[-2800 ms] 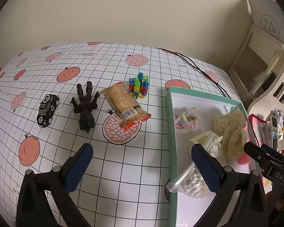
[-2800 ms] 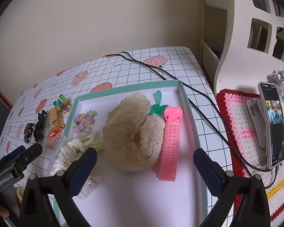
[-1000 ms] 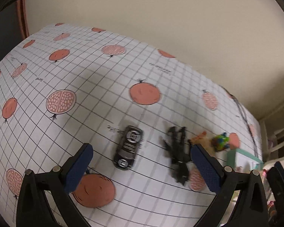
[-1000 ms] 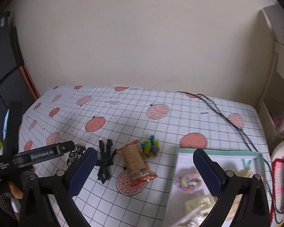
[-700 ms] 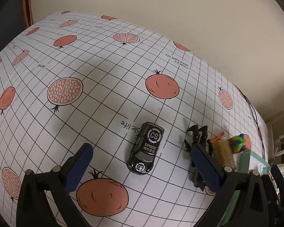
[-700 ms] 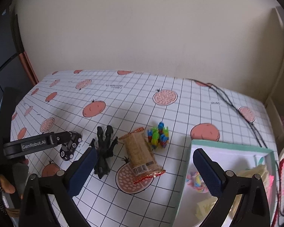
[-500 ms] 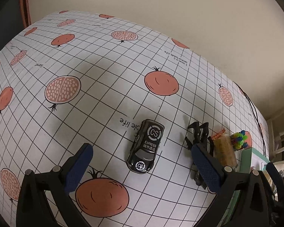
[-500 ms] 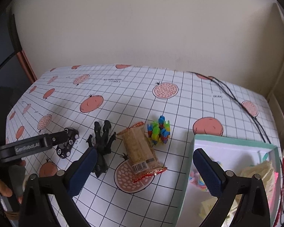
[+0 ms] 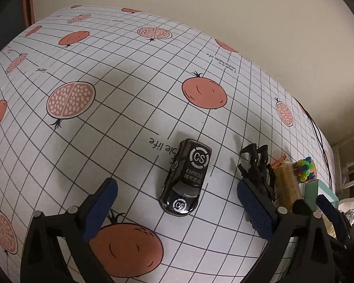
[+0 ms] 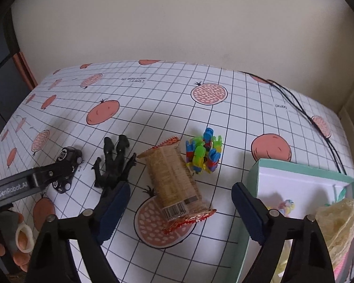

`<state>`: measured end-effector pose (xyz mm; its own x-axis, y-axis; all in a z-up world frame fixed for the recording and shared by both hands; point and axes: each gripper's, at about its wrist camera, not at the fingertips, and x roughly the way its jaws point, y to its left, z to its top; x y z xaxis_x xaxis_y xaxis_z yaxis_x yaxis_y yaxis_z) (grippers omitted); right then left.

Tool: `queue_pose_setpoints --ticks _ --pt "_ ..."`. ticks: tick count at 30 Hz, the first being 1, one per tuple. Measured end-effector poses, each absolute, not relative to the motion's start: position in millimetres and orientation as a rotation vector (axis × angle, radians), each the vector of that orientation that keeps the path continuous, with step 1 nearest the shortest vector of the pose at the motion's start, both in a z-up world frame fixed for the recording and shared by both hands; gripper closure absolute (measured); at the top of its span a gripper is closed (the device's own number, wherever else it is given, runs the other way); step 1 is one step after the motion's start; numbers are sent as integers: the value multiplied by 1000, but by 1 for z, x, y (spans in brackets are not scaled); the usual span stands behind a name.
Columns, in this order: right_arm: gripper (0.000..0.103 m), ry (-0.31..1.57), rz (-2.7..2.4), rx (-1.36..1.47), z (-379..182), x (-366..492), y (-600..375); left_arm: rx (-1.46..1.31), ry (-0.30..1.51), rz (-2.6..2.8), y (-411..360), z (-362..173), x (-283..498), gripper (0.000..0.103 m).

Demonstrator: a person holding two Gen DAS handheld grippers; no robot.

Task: Organize objects
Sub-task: 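Grasp the black toy car with the left tool while the right tool grasps the biscuit packet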

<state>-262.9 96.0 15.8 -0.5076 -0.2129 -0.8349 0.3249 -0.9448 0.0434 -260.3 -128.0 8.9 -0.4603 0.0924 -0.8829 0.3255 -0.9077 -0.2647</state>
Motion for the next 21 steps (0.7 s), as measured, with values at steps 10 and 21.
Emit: queue_pose_setpoints --ticks 10,21 --pt "26 161 -2450 1424 -1 -274 94 1550 559 -2521 -120 7 -265 29" --pt "35 171 -2453 1452 -10 -277 89 1555 491 -2519 -116 7 -267 46"
